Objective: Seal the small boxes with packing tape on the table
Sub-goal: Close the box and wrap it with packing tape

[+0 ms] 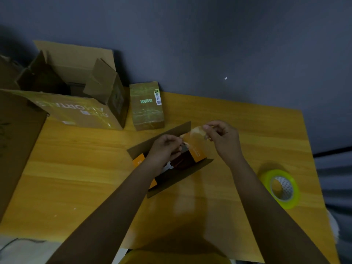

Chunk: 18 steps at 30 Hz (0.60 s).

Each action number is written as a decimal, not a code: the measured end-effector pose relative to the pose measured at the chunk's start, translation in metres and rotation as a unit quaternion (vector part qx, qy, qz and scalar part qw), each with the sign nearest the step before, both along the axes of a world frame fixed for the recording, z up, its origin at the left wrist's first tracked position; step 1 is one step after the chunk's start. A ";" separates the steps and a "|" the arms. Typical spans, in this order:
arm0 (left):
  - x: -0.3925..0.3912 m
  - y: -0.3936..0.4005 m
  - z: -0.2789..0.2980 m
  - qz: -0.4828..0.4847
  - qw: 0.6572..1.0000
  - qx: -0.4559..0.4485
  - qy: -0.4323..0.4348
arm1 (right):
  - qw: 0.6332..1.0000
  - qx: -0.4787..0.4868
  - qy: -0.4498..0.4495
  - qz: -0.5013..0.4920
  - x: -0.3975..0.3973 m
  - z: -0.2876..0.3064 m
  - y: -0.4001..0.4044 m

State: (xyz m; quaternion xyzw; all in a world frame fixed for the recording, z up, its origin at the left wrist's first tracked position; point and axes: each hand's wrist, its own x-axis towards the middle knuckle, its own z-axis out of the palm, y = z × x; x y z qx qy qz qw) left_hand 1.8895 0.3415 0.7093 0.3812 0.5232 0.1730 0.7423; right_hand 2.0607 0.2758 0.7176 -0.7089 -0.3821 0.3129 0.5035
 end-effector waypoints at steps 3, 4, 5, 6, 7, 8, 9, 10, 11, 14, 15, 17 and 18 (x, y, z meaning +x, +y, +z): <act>0.001 0.001 -0.004 -0.009 0.998 0.045 0.047 | 0.998 -0.055 -0.002 0.013 0.006 -0.008 0.000; 0.001 0.001 -0.007 -0.008 0.996 0.059 0.070 | 0.997 -0.076 0.001 0.021 0.008 -0.012 -0.001; 0.001 0.001 -0.008 -0.012 0.993 0.074 0.091 | 0.995 -0.099 0.008 0.032 0.009 -0.015 -0.002; 0.000 0.001 -0.009 -0.018 0.990 0.089 0.111 | 0.991 -0.123 0.011 0.045 0.011 -0.019 -0.003; 0.001 0.000 -0.011 -0.026 0.986 0.103 0.129 | 0.988 -0.143 0.012 0.059 0.013 -0.022 -0.003; 0.003 -0.001 -0.012 -0.030 0.983 0.113 0.144 | 0.985 -0.157 0.011 0.071 0.015 -0.025 -0.002; 0.005 -0.001 -0.013 -0.032 0.980 0.119 0.157 | 0.984 -0.162 0.013 0.076 0.017 -0.028 -0.002; 0.006 -0.002 -0.014 -0.037 0.978 0.123 0.167 | 0.984 -0.163 0.014 0.075 0.019 -0.031 0.000; 0.007 -0.003 -0.015 -0.042 0.975 0.126 0.176 | 0.984 -0.161 0.014 0.074 0.019 -0.032 0.001; 0.009 -0.006 -0.019 -0.051 0.970 0.134 0.199 | 0.982 -0.168 0.010 0.088 0.019 -0.035 0.005; 0.009 -0.007 -0.020 -0.051 0.969 0.130 0.202 | 0.981 -0.172 0.011 0.091 0.019 -0.037 0.006; 0.010 -0.008 -0.020 -0.052 0.968 0.124 0.210 | 0.979 -0.180 0.002 0.098 0.020 -0.040 0.008; 0.011 -0.008 -0.021 -0.053 0.967 0.123 0.215 | 0.978 -0.183 -0.006 0.102 0.020 -0.040 0.009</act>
